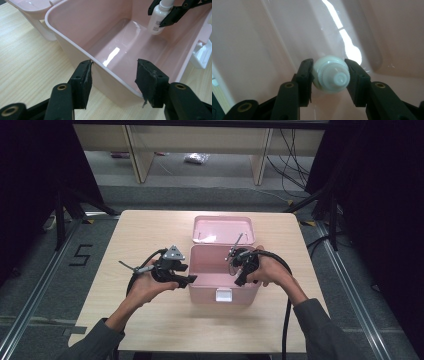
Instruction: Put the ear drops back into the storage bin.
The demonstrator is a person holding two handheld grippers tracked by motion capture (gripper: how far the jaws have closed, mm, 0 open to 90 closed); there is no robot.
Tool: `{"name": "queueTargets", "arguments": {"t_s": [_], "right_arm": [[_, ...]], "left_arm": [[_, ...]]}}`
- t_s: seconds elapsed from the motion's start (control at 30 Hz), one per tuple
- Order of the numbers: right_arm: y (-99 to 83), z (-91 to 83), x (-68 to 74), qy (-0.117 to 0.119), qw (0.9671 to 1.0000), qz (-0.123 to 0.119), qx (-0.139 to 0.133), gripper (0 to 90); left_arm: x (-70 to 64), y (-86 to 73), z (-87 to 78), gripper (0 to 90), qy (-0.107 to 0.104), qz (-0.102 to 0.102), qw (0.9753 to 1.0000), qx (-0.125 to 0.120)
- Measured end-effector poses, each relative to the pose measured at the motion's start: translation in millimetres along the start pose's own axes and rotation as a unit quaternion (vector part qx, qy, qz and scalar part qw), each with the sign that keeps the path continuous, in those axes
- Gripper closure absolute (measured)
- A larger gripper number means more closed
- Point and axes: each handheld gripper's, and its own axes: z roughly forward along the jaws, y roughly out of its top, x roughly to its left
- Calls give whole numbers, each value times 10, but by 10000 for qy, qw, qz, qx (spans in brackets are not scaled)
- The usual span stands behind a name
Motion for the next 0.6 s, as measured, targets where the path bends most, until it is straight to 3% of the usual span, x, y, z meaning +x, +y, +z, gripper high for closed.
{"name": "queueTargets", "arguments": {"t_s": [0.23, 0.3, 0.37, 0.47, 0.5, 0.6], "right_arm": [[-5, 28, 1, -23, 10000, -8, 6, 604], [-5, 38, -14, -25, 9999, -132, -7, 604], [6, 33, 18, -21, 10000, -15, 15, 604], [20, 48, 21, -8, 9999, -113, 28, 604], [23, 55, 32, 7, 10000, -13, 53, 604], [35, 67, 40, 26, 10000, -7, 73, 604]], "left_arm": [[-2, 0, 1, 461, 4, -7, 10000, -8], [-1, 1, 0, 461, 3, -1, 10000, -4], [-2, 0, 1, 461, 2, -6, 10000, -6], [-1, 0, 0, 461, 2, -3, 10000, -2], [-2, 0, 0, 461, 2, -4, 10000, -6], [-1, 0, 0, 461, 0, -2, 10000, -3]]}}
